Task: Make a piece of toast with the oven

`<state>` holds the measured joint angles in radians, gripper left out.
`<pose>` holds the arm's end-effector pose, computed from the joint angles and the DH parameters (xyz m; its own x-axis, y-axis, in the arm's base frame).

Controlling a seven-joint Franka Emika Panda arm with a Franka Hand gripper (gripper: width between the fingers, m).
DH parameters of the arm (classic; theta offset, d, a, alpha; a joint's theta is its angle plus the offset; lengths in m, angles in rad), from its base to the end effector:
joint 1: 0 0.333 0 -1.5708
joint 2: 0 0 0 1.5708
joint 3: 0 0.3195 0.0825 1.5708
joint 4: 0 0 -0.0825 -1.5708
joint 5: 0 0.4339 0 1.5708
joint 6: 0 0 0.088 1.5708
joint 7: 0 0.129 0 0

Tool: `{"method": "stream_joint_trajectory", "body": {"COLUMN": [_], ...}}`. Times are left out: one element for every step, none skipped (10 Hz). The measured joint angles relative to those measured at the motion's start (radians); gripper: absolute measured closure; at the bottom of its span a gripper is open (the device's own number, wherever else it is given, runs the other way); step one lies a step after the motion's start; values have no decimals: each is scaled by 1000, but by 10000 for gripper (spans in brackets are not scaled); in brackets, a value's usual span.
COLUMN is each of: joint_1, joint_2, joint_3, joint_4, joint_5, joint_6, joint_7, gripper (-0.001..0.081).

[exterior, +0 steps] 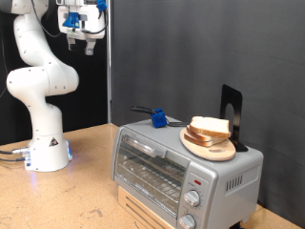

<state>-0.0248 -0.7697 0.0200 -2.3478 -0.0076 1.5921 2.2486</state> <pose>0.3612 -0.0014 0.5714 -0.6351 -0.7724 0.0080 -0.7723 0.6348 -0.0243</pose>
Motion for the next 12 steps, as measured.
{"method": "stream_joint_trajectory", "body": {"joint_1": [24, 48, 69, 87, 108, 102, 112, 142, 181, 224, 267, 299], "joint_2": [-3, -5, 0, 15, 37, 35, 32, 31, 41, 67, 104, 128], "joint_3": [-16, -36, -58, -81, -95, -92, -103, -135, -172, -210, -242, -261], "joint_4": [1, 2, -3, -16, -24, -24, -25, -29, -34, -36, -38, -36], "joint_5": [6, 7, 7, 2, 0, 1, 37, 74, 102, 134, 145, 150], "joint_6": [24, 70, 138, 228, 285, 271, 277, 309, 352, 406, 472, 513], "joint_7": [-109, -219, -332, -447, -532, -494, -544, -660, -783, -912, -1040, -1132], "gripper": [124, 124, 124, 124, 124, 124, 124, 124, 124, 124, 124, 124]}}
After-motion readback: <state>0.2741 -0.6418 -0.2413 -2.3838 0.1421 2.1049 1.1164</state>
